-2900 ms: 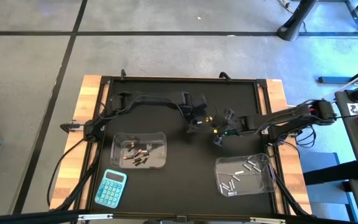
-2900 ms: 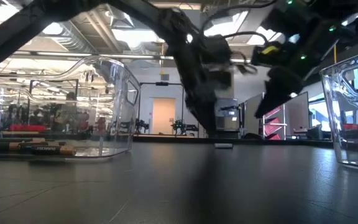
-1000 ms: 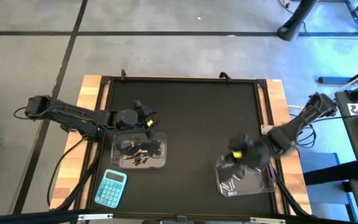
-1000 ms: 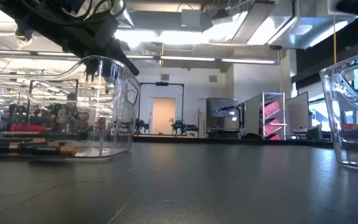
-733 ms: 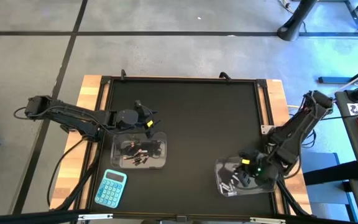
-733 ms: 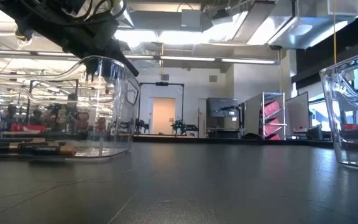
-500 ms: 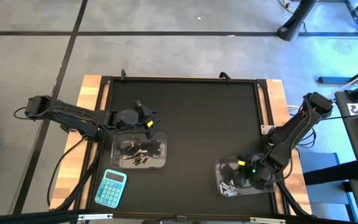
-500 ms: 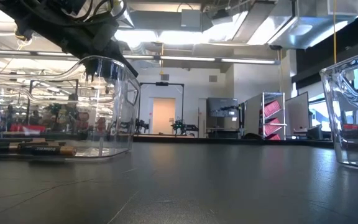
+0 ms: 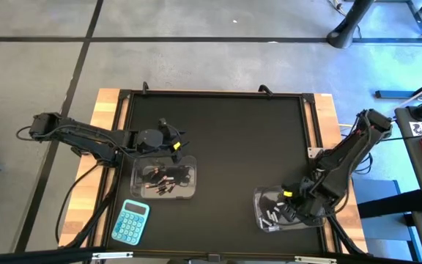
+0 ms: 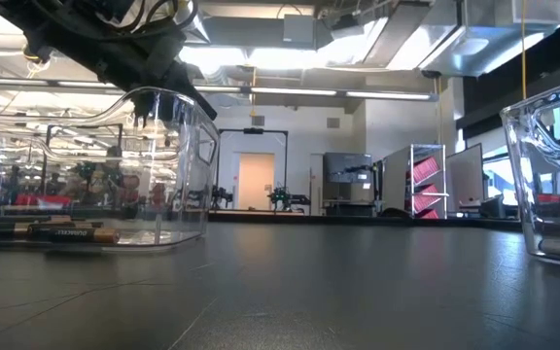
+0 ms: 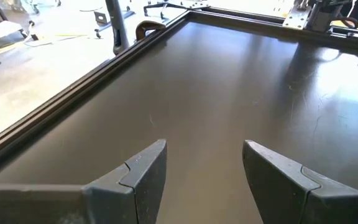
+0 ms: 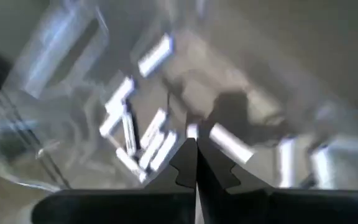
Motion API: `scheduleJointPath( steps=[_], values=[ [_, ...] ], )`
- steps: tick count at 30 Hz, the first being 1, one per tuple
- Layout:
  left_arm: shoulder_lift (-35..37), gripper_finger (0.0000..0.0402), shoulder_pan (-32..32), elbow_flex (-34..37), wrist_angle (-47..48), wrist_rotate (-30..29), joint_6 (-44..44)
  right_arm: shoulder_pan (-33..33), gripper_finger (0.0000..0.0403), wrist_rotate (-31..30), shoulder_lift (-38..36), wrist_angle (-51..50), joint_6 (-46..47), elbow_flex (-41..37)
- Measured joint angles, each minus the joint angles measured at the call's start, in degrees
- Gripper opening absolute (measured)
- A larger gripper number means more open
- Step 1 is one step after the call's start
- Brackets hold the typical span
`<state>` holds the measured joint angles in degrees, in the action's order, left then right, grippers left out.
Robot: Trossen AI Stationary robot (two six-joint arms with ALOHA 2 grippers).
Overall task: Sort batteries
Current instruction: Move the transparent bins to the top center of the table
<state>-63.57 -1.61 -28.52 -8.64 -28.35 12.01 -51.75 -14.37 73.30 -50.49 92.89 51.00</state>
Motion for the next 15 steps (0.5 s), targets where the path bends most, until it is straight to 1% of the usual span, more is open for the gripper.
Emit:
scheduleJointPath(
  steps=[3, 5, 7, 9, 11, 15],
  values=[
    [0.0, 0.0198, 0.0, 0.0, -0.5, 0.0, 0.5, 0.0, 0.0011, -7.7, -0.1, -8.7, -4.3, 6.4],
    [0.0, 0.0198, 0.0, 0.0, -1.1, 0.0, 1.1, 0.3, 0.0021, -12.2, -0.1, -11.1, -9.8, 8.9],
    [0.0, 0.0198, 0.0, 0.0, -1.3, 0.0, 1.6, 2.8, 0.0037, -12.5, -0.1, -12.2, -14.2, 10.0],
    [0.0, 0.0198, 0.0, 0.0, -1.4, 0.0, 2.4, 5.9, 0.0061, -10.5, -0.1, -11.4, -16.6, 10.5],
    [0.0, 0.0198, 0.0, 0.0, -1.4, 0.0, 2.9, 9.6, 0.0094, -6.0, -0.1, -7.5, -18.3, 10.5],
    [0.0, 0.0198, 0.0, 0.0, -1.4, 0.0, 3.0, 16.5, 0.0178, 9.0, 1.3, 4.0, -17.7, 10.1]
  ],
)
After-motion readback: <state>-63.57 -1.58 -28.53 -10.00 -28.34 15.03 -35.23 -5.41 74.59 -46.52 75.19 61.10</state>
